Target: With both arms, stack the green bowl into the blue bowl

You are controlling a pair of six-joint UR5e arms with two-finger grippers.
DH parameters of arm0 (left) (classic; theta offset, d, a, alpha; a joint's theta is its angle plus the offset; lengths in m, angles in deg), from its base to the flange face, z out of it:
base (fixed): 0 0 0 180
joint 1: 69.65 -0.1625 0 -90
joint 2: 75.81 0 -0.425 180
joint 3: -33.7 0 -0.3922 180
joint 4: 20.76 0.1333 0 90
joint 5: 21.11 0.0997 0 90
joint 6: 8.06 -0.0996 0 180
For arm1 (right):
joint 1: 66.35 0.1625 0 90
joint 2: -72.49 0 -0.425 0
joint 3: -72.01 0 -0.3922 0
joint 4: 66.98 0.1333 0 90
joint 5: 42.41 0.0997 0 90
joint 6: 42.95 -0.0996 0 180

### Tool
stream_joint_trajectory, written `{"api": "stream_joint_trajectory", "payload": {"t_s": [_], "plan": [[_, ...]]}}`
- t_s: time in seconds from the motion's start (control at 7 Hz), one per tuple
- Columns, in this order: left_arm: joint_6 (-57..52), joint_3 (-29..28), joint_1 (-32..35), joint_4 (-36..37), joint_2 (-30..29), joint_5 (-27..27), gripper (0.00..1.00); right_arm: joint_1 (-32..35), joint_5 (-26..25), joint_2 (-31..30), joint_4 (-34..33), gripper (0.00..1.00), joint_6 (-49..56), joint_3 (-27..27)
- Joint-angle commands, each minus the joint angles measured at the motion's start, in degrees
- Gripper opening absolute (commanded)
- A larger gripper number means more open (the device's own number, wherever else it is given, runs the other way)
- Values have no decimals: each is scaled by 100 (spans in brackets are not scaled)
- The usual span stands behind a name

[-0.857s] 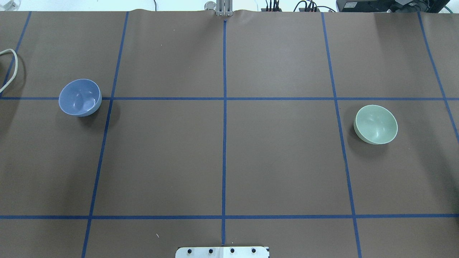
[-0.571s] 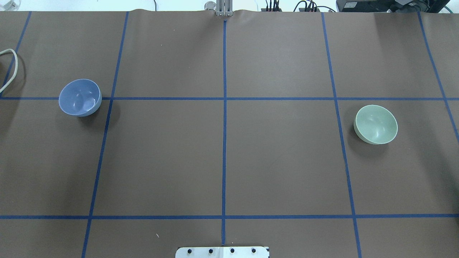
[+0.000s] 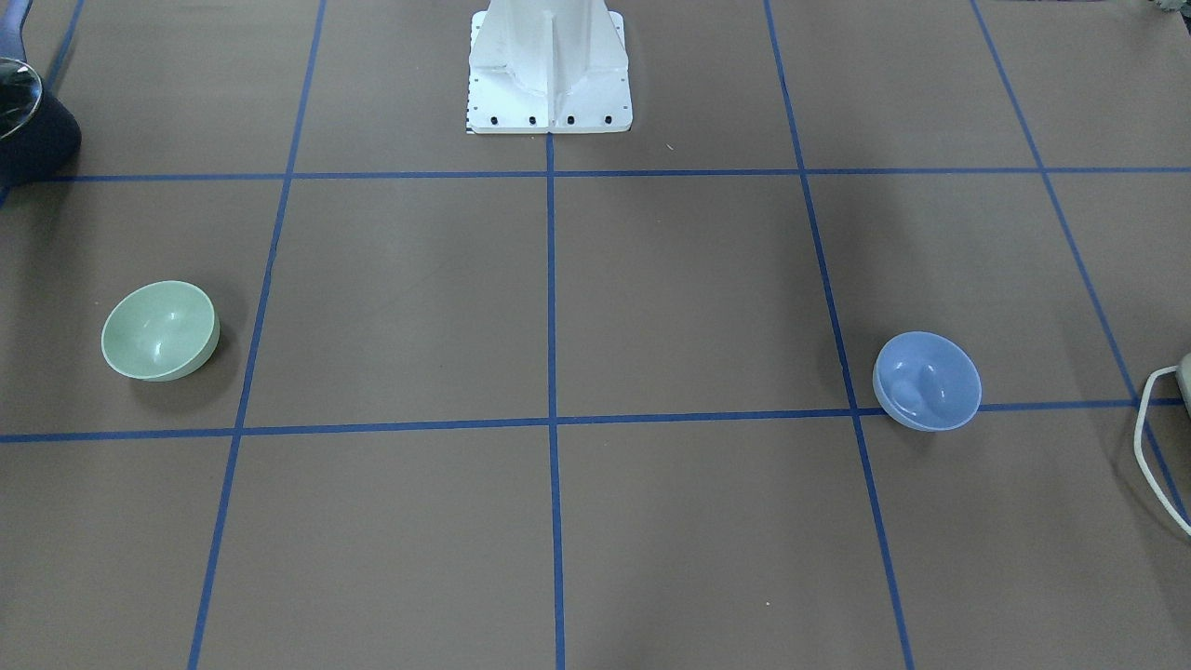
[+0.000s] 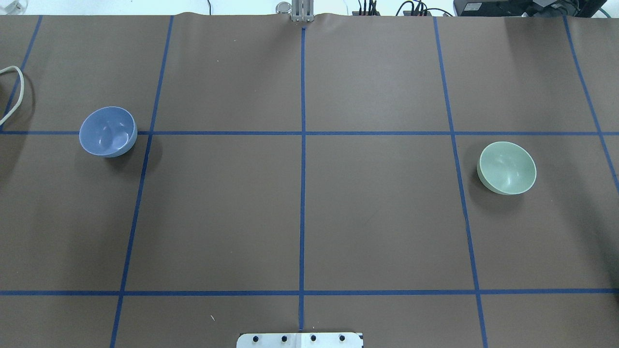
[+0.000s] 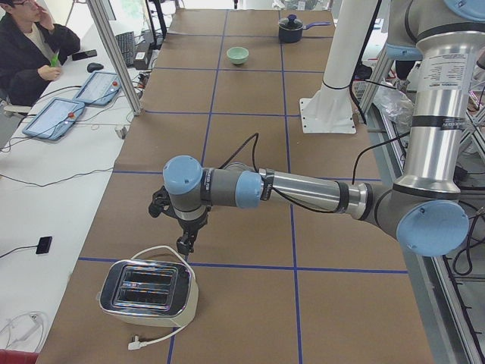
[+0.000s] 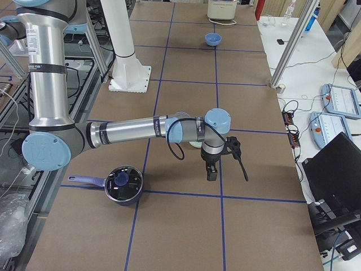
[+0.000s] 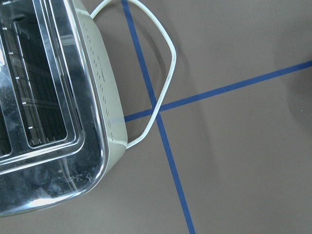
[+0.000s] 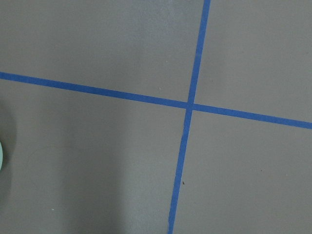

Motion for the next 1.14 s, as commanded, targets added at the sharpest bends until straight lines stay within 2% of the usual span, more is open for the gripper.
{"api": "stream_joint_trajectory", "payload": {"t_s": [0.0,0.14,0.29,0.43,0.71,0.86,1.0], "plan": [[89,-1,-2,0,-216,-15,98,-165,52,242,7,100,-4,376],[81,51,6,-9,-164,-42,98,-489,-17,444,-2,100,13,205],[89,8,-2,-139,-181,-268,98,-510,0,472,7,100,-57,169],[550,25,-28,-610,-207,-279,98,-545,-9,481,16,100,-57,177],[2007,-141,-1148,-1437,-208,-200,98,-772,-18,560,357,100,-545,142],[2501,-481,-1510,-2181,-216,-174,98,-930,-27,569,585,100,-845,125],[3089,-816,-1914,-3006,-216,131,98,-993,-35,578,631,100,-944,125]]}}
